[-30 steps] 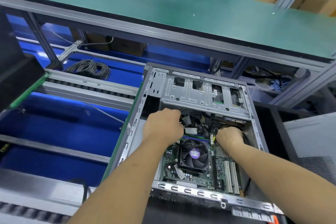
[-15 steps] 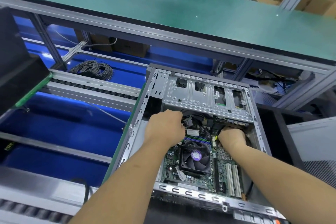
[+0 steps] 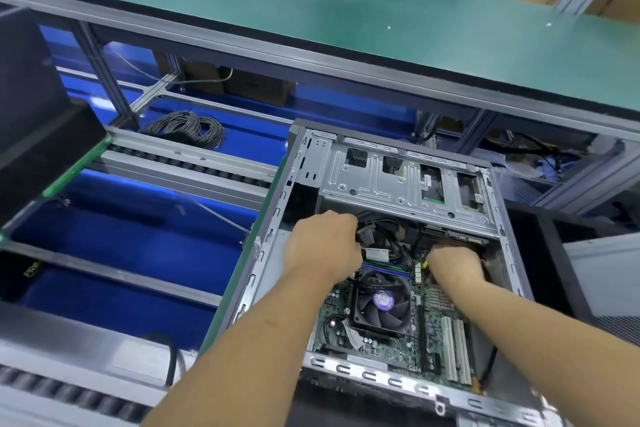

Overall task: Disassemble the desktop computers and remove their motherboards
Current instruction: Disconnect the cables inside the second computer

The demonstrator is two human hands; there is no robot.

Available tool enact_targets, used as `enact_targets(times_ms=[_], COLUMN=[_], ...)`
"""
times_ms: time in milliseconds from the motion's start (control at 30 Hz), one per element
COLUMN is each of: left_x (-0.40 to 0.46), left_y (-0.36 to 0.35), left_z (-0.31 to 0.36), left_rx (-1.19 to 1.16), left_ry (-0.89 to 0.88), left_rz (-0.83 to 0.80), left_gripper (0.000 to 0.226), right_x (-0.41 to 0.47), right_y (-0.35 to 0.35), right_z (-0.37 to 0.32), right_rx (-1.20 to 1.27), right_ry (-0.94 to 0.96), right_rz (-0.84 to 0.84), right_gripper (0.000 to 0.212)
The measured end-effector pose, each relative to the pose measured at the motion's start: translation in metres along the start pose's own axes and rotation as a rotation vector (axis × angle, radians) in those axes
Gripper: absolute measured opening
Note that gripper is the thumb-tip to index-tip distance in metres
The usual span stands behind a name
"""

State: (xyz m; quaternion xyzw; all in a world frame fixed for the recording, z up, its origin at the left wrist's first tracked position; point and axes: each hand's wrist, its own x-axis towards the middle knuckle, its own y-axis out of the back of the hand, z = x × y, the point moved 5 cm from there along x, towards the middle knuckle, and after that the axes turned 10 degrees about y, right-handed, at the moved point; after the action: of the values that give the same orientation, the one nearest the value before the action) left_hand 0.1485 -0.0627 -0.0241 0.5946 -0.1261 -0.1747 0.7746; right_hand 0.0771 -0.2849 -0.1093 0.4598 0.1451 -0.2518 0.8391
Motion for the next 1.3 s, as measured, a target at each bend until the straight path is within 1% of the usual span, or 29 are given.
enact_targets(times_ms=[100,167,233,300,367,433,500,533,633,700,733,800,867,900,933,967,1000,1033,1100,1167,1233,1300], left_x=[0.003,0.003,0.002,0.002,0.002,0.002,0.002,0.002,0.003,0.003,0.003,0.003,0.003,0.003,0.004,0.004,0.005,0.005,0.007,0.007,0.007,0.007], left_y=[-0.001,-0.001,0.0,0.001,0.002,0.002,0.001,0.001,0.0,0.0,-0.001,-0.002,-0.002,-0.002,-0.002,-0.003,-0.003,-0.004,-0.004,-0.005,-0.005,-0.005], left_z=[0.0,0.001,0.001,0.001,0.001,0.0,0.0,0.0,0.0,0.0,-0.002,-0.003,-0.003,-0.003,-0.003,-0.003,-0.003,-0.004,-0.005,-0.006,-0.006,-0.006], left_rx=[0.029,0.035,0.032,0.03,0.03,0.02,0.011,0.009,0.01,0.016,0.013,0.01,0.022,0.028,0.031,0.036,0.044,0.049,0.047,0.04,0.036,0.036], left_ry=[0.003,0.004,-0.002,-0.008,-0.013,-0.009,-0.004,-0.002,0.01,0.009,0.012,0.01,0.008,0.008,0.009,0.012,0.017,0.023,0.036,0.041,0.047,0.049], left_rz=[-0.02,-0.031,-0.031,-0.014,0.005,0.006,0.01,0.015,0.014,0.013,0.02,0.04,0.059,0.063,0.06,0.054,0.047,0.039,0.019,0.0,-0.01,-0.014], left_gripper=[0.024,0.021,0.013,0.01,0.01,0.009,0.011,0.011,0.01,0.01,0.011,0.013,0.014,0.014,0.015,0.015,0.014,0.013,0.01,0.007,0.006,0.009], right_x=[-0.011,-0.02,-0.029,-0.039,-0.049,-0.058,-0.069,-0.075,-0.096,-0.109,-0.112,-0.118,-0.122,-0.123,-0.126,-0.129,-0.132,-0.133,-0.133,-0.132,-0.133,-0.135], right_y=[0.003,0.007,0.015,0.028,0.038,0.041,0.038,0.035,0.036,0.041,0.048,0.056,0.065,0.063,0.057,0.049,0.043,0.037,0.028,0.019,0.013,0.008], right_z=[-0.009,-0.014,-0.019,-0.023,-0.032,-0.035,-0.024,-0.017,-0.004,-0.002,-0.002,0.005,0.012,0.014,0.013,0.008,0.001,-0.004,-0.013,-0.021,-0.027,-0.031], right_rx=[-0.047,-0.032,-0.008,0.035,0.131,0.324,0.501,0.543,0.53,0.407,0.327,0.249,0.244,0.28,0.33,0.343,0.316,0.233,0.049,-0.062,-0.162,-0.238], right_ry=[0.052,0.092,0.17,0.214,0.285,0.355,0.369,0.344,0.268,0.227,0.22,0.243,0.287,0.318,0.354,0.385,0.41,0.429,0.45,0.459,0.509,0.587], right_rz=[-0.021,-0.007,0.047,0.129,0.197,0.225,0.221,0.225,0.252,0.216,0.225,0.287,0.346,0.31,0.203,0.053,-0.047,-0.101,-0.165,-0.246,-0.276,-0.251], right_gripper=[0.037,0.036,0.036,0.034,0.032,0.032,0.036,0.036,0.028,0.016,0.016,0.02,0.014,0.018,0.024,0.029,0.03,0.029,0.021,0.015,0.018,0.021])
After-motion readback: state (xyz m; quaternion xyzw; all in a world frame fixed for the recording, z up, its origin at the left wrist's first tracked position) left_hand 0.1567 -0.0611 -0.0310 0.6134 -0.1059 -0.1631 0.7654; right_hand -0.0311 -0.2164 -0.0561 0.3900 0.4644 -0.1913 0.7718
